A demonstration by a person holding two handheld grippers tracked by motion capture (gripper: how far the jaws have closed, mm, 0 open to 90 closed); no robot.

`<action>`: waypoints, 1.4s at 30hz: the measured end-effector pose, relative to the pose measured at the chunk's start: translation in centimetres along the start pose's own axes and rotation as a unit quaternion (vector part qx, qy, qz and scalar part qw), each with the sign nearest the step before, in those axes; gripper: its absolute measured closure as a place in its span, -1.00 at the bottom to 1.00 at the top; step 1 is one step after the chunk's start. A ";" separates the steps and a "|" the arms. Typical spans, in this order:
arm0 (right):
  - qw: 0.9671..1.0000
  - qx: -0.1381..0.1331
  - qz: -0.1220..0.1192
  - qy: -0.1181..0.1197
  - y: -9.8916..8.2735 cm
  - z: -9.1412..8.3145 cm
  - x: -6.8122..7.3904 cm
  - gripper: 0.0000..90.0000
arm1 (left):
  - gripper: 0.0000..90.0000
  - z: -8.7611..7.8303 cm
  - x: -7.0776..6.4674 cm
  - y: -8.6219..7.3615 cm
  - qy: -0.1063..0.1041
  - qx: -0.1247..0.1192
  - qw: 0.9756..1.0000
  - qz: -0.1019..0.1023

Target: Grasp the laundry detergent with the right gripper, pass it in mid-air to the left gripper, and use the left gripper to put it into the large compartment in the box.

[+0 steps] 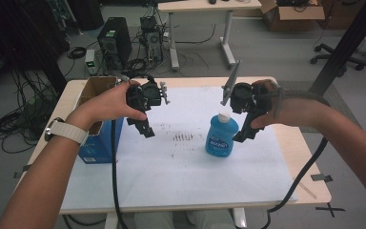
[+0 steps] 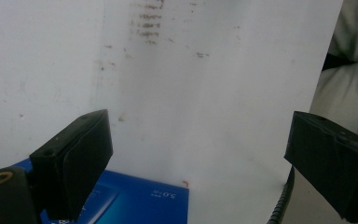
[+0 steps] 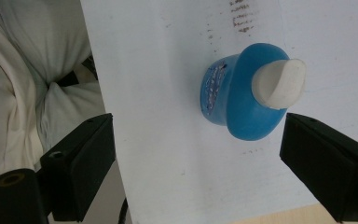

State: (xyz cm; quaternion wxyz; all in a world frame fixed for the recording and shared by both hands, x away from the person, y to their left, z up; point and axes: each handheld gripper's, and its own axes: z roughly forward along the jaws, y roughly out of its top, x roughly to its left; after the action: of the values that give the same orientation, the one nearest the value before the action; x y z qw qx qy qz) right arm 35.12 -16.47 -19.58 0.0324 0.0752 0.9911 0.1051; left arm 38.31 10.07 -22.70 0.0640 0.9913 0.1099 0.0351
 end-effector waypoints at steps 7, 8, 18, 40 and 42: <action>1.000 -0.009 0.003 -0.006 -0.2 -0.3 -0.1 -0.81 | -0.84 -0.1 -0.2 0.0 -0.001 0.001 1.000 -0.007; 1.000 -0.013 0.003 -0.008 -0.3 -0.5 -0.1 -0.82 | -0.84 -0.2 -0.2 0.0 -0.001 0.001 1.000 -0.007; 0.999 -0.024 0.016 -0.024 -1.1 -1.0 -0.4 -0.88 | -0.84 -0.1 -0.3 0.3 0.001 -0.001 1.000 -0.006; 0.996 -0.039 0.054 -0.057 -2.8 -1.7 -1.0 -0.90 | -0.84 -0.2 -0.5 0.4 0.007 0.000 1.000 -0.006; 0.996 -0.041 0.059 -0.059 -3.1 -1.7 -1.1 -0.90 | -0.84 -0.2 -0.5 0.4 0.007 0.000 1.000 -0.008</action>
State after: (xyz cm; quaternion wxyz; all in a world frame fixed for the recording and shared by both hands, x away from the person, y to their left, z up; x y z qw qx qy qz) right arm 35.59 -20.00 -18.57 0.0873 0.1384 0.9761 0.1429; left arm 37.90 9.63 -22.52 0.0636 0.9901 0.1179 0.0415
